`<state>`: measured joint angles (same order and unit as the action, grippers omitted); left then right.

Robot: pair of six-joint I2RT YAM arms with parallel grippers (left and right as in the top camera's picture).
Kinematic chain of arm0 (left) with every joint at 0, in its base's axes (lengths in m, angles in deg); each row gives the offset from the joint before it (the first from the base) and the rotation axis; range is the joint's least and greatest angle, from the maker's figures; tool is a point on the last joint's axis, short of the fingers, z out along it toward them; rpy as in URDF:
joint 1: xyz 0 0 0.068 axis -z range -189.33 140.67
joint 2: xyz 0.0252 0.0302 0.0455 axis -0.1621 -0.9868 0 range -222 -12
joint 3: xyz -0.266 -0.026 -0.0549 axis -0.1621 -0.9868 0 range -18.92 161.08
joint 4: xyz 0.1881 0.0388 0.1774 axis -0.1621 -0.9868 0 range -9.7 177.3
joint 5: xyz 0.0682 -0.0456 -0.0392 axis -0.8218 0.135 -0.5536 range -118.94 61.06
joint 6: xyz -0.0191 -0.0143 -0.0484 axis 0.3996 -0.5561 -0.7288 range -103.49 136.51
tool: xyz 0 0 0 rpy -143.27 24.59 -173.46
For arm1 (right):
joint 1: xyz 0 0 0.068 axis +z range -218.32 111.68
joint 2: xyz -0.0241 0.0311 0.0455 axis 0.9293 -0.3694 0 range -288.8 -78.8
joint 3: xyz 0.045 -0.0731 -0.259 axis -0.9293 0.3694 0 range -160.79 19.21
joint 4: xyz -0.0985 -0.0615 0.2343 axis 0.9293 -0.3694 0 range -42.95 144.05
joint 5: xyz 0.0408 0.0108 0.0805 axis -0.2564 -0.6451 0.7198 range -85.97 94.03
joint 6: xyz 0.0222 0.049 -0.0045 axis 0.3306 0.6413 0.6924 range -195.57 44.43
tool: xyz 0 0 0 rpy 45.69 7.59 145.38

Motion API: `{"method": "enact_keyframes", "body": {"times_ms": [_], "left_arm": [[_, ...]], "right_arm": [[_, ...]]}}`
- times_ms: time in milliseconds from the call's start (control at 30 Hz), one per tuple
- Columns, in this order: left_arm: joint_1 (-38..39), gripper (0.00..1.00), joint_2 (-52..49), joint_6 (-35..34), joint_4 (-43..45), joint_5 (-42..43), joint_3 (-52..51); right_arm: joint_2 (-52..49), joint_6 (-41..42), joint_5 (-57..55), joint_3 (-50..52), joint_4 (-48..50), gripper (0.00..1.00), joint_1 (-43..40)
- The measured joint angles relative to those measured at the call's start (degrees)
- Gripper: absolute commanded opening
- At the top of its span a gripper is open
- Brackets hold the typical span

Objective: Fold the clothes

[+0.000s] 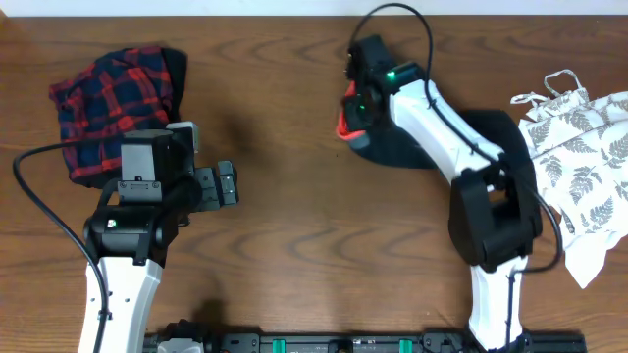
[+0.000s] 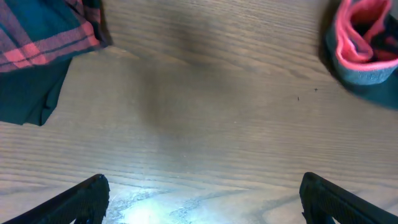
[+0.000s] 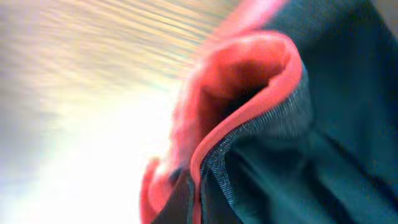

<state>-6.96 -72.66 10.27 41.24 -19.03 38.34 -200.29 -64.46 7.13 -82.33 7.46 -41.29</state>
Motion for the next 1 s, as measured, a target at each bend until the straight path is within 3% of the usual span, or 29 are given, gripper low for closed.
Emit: {"method": "enact_keyframes", "body": {"times_ms": [167, 200, 267, 333, 400, 533, 667, 700, 767, 833, 1000], "left_arm": [[0.0, 0.98, 0.0, 0.0, 0.0, 0.0, 0.0], [0.0, 0.98, 0.0, 0.0, 0.0, 0.0, 0.0], [0.0, 0.98, 0.0, 0.0, 0.0, 0.0, 0.0], [0.0, 0.98, 0.0, 0.0, 0.0, 0.0, 0.0], [0.0, 0.98, 0.0, 0.0, 0.0, 0.0, 0.0], [0.0, 0.98, 0.0, 0.0, 0.2, 0.0, 0.0], [0.0, 0.99, 0.0, -0.3, 2.4, 0.0, 0.0], [0.0, 0.88, 0.0, -0.8, 3.5, 0.0, 0.0], [0.0, 0.47, 0.0, -2.2, 5.5, 0.5, 0.0], [0.1, 0.25, -0.5, -2.5, 7.8, 1.6, 0.0], [2.6, 0.23, -6.4, -3.0, 12.6, 3.9, 0.1]], "right_arm": [[3.8, -0.9, 1.8, -1.4, 2.1, 0.02, 9.9], [3.8, -0.9, 1.8, -1.6, 2.6, 0.11, 12.1], [3.5, -0.4, 1.1, -1.6, 2.5, 0.19, 15.4], [3.2, 0.4, 0.5, -1.5, 1.9, 0.40, 17.3], [3.1, 0.6, -0.3, -1.5, 0.1, 0.50, 17.7], [3.0, 0.4, -3.8, -1.5, -3.9, 0.50, 16.3], [3.0, 0.4, -7.0, -1.5, -6.1, 0.43, 13.1], [3.0, 0.4, -7.4, -1.5, -6.5, 0.42, 11.9], [3.0, 0.1, -8.1, -1.5, -7.5, 0.41, 9.1], [3.1, -0.7, -8.7, -1.5, -9.6, 0.44, 5.8], [3.3, -2.2, -9.6, -1.5, -14.2, 0.57, -0.5]]}}
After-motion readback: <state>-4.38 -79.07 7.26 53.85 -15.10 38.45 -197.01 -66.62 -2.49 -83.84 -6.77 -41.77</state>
